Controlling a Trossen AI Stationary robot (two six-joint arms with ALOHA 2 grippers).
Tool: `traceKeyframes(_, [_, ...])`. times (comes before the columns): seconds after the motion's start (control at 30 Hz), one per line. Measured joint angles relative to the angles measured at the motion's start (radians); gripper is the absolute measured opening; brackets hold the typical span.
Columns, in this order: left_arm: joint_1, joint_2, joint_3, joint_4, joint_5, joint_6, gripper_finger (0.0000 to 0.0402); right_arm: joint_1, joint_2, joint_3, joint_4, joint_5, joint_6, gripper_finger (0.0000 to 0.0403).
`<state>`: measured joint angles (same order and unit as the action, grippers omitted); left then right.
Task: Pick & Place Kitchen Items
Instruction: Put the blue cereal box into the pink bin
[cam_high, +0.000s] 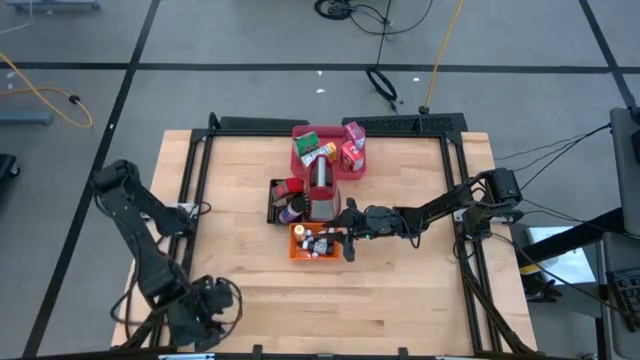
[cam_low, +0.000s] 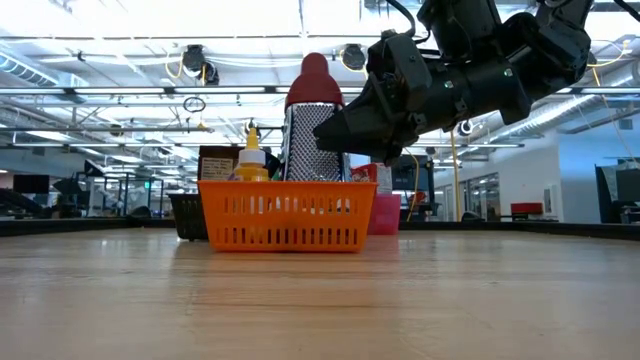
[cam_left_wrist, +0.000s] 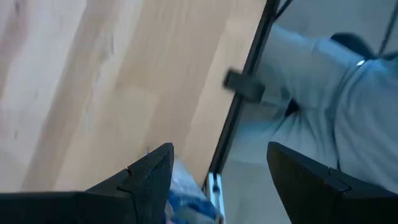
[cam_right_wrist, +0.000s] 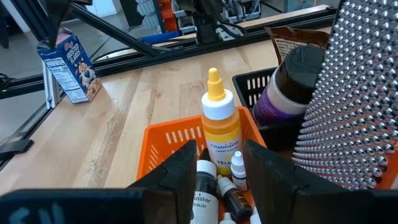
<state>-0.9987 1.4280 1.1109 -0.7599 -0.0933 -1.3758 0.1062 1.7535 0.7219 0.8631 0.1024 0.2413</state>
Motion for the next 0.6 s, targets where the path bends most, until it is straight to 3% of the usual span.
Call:
traceKeyframes(0.3, [-0.008,0.146,0.126,-0.191,0.100,-0.022,0.0257,0.000,0.000,0.000,0.000,0.000,0.000,0.0123])
traceKeyframes(0.43, [-0.002,0.178,0.131,-0.234,0.177,-0.022,0.0257,0.000,0.000,0.000,0.000,0.000,0.000,0.0123])
traceKeyframes(0.6, [-0.002,0.185,0.132,-0.236,0.201,-0.018,0.0257,0.000,0.000,0.000,0.000,0.000,0.000,0.0123])
